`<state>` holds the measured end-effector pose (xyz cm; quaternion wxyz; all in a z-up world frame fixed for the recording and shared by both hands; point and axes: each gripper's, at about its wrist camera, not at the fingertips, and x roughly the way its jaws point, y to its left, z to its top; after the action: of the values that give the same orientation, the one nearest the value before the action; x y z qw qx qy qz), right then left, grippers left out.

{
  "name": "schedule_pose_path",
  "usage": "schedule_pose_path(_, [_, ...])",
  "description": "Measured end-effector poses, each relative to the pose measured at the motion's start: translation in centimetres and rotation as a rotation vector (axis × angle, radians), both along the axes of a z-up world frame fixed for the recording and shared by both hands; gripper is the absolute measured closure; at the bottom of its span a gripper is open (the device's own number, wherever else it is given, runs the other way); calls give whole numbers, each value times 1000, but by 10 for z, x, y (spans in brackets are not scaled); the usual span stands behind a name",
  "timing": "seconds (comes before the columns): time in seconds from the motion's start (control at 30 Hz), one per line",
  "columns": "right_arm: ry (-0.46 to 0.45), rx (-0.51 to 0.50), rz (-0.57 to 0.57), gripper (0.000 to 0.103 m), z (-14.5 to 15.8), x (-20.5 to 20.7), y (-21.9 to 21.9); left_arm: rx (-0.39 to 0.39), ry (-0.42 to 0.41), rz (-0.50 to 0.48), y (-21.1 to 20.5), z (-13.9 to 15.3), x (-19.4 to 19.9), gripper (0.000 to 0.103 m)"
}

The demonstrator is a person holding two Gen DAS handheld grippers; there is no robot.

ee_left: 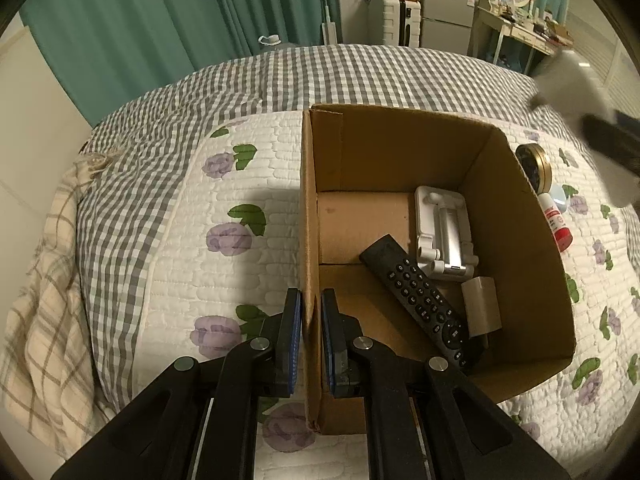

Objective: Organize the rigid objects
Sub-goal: 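Carry the white handheld device into the box and release it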

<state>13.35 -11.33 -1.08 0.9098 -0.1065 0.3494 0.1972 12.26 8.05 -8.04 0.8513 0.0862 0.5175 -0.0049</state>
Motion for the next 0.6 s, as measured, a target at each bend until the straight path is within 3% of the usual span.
schedule_pose_path(0.37, [130, -43, 20, 60, -71, 25, 52, -18, -10, -10, 2, 1, -2, 94])
schedule_pose_path(0.6, [156, -69, 32, 60, -89, 23, 57, -20, -11, -9, 3, 1, -2, 94])
